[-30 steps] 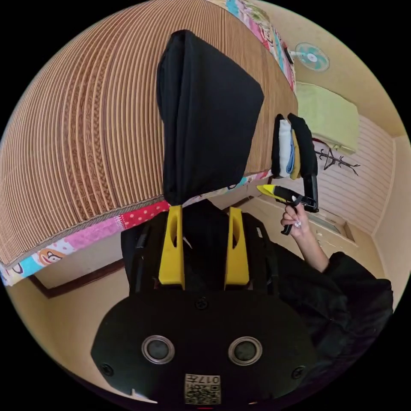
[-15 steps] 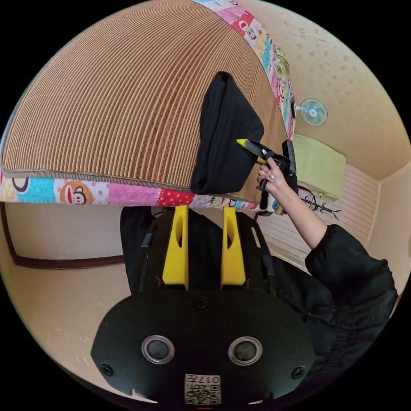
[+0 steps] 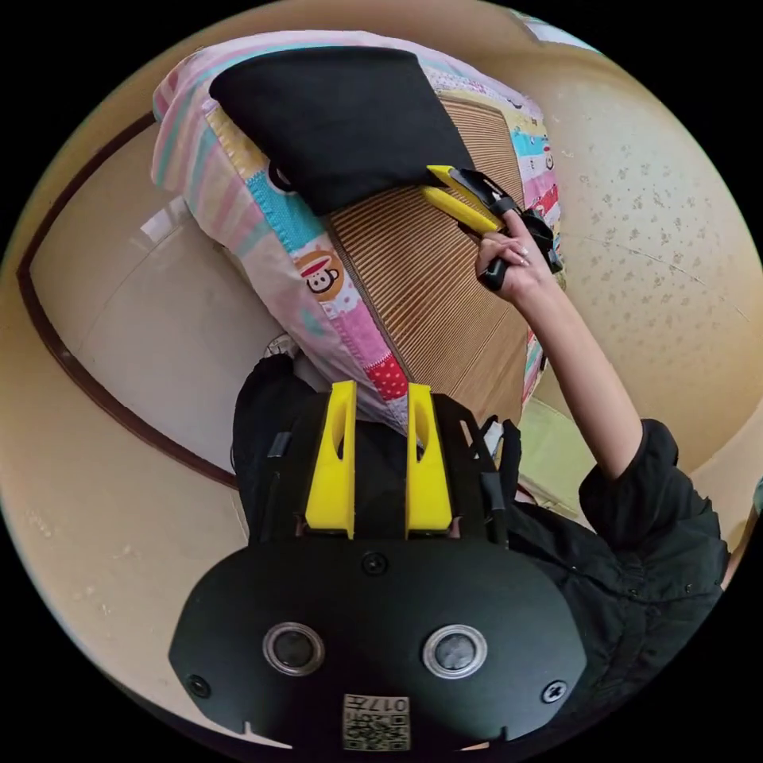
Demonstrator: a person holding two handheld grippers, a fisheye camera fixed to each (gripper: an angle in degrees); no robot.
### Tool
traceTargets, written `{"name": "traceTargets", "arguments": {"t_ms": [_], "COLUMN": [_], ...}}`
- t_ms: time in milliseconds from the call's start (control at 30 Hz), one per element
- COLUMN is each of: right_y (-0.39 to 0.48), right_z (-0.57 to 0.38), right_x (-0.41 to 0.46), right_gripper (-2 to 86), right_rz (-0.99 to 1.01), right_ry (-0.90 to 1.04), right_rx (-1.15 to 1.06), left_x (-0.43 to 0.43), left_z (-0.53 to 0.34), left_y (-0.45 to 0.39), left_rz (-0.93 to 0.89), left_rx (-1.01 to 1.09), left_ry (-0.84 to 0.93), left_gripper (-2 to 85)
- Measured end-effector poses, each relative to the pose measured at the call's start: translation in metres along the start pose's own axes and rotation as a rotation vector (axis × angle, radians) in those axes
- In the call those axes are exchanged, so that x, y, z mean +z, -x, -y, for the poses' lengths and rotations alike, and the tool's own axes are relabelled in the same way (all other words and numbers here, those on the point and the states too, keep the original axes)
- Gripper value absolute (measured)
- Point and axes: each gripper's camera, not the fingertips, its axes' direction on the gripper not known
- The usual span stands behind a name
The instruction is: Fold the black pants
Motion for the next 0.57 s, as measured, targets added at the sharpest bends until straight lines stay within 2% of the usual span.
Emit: {"name": "traceTargets", "arguments": {"t_ms": [167,367,467,567], "right_y": [0.002,-0.032,-0.035,-0.037], "right_z": [-0.085,-0.253,-0.351,-0.459], "right_x": [-0.050,-0.163,-0.228,-0.277], "right_gripper": [3.1,0.7,0.4,0.2], "right_rz": [-0.221,-0.387,-0.457,-0.424], "right_ry": [0.006,-0.145,-0.348,-0.643], "right_rx": [-0.168,-0.095,-0.005,0.092], "left_x": [0.045,0.121,0.169,0.222], "left_z": [0.030,0.070,0.075,0.066], "left_y": [-0.056,-0.168,-0.229,-0.291], "left_rz": [0.066,0.199,0.215,0.168], "left_rx": [0.244,0.683,0.876,1.024], "left_ry": [0.060,0.208,0.289,0.364], "left_gripper": [10.1,10.0,10.0,9.9]}}
